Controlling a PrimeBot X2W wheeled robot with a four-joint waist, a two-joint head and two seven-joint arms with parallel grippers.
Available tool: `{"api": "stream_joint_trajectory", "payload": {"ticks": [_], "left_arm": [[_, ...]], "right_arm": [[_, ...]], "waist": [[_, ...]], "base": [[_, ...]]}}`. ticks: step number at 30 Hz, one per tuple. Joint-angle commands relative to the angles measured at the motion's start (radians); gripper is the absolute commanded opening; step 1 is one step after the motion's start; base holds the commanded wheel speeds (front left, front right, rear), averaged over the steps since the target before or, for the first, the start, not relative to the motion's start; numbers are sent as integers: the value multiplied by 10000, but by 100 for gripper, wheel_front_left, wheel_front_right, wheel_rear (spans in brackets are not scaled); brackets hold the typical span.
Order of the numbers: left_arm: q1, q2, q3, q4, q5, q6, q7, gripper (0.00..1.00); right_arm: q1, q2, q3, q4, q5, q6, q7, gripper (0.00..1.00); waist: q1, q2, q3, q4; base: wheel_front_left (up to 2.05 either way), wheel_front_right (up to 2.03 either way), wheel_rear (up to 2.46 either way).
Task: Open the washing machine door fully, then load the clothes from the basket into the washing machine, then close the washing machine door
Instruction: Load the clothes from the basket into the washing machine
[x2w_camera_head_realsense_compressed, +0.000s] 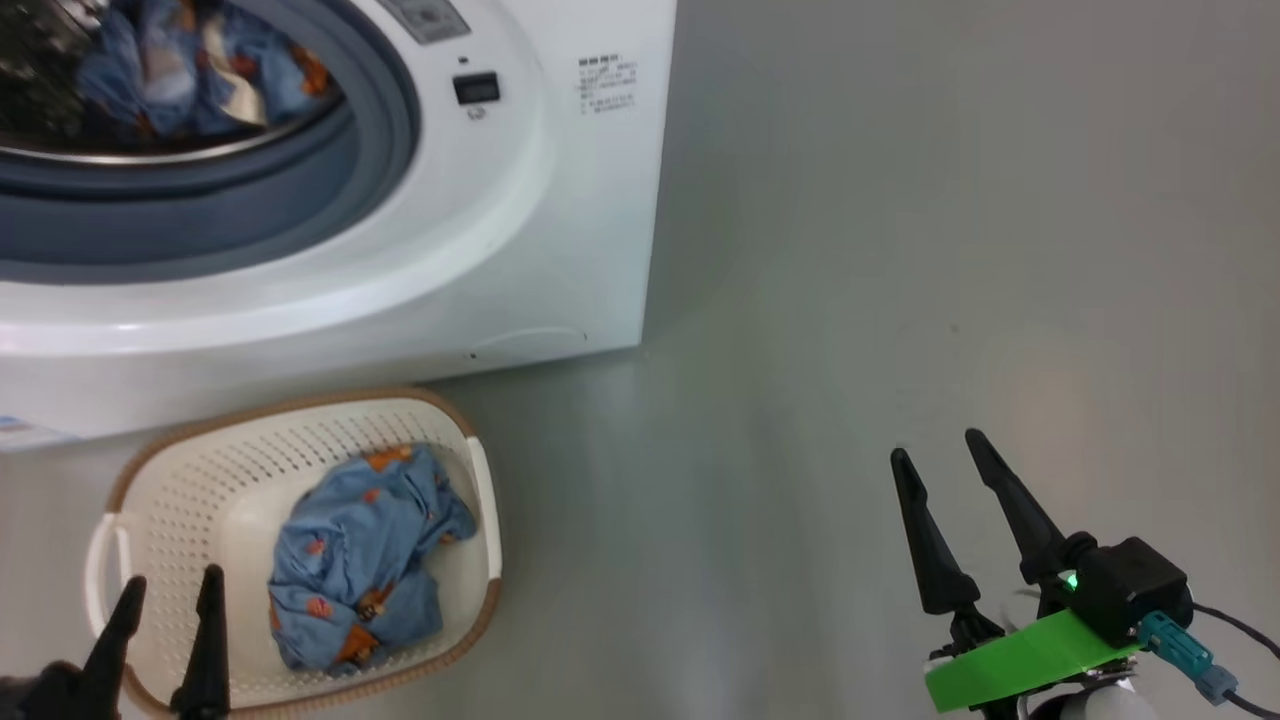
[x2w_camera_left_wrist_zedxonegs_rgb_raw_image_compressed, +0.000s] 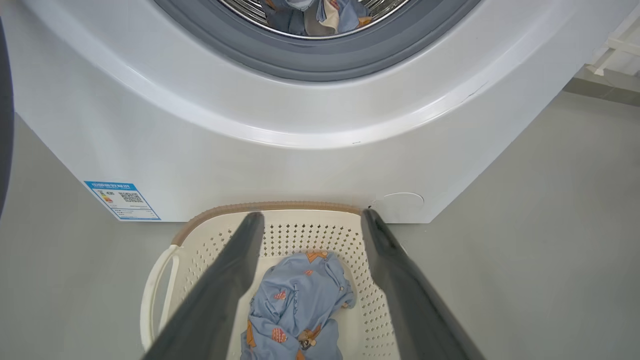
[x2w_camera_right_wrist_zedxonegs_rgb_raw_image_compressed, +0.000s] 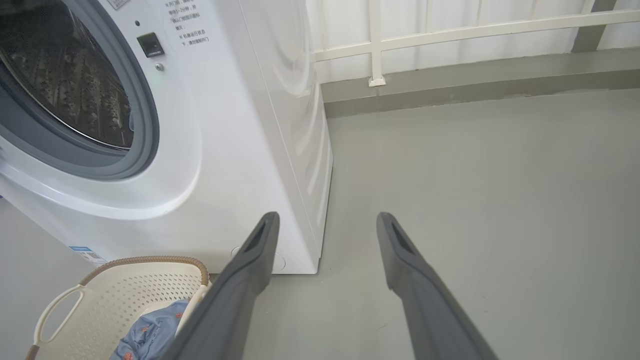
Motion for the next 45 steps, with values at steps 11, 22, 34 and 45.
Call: {"api": "stream_joint_trajectory", "payload": {"ticks": [11, 22, 34, 45], "left_arm": [[-1447, 2152, -1519, 1066, -2012, -28, -82, 100], [-2396, 4038, -3234, 1585, -4174, -28, -82, 100], [-3159, 5901, -4442, 1532, -5375, -28, -82, 100], [-3430, 6932, -5073, 1680, -6150, -29, -82, 100]], "right_arm": [[-328, -26, 563, -1066, 246, 62, -48, 100], [-438, -26, 919, -1672, 711, 62, -48, 100], [-532, -26, 1374, -2102, 1195, 62, -48, 100], [-453, -26, 1631, -2452, 1429, 62, -48, 100]], "waist": [[0, -1, 2728, -799], [0, -1, 4377, -1369], [0, -1, 5661, -1961], [0, -1, 6295, -2352]], "base": [[0, 0, 0], [0, 0, 0], [0, 0, 0], [0, 0, 0]]}}
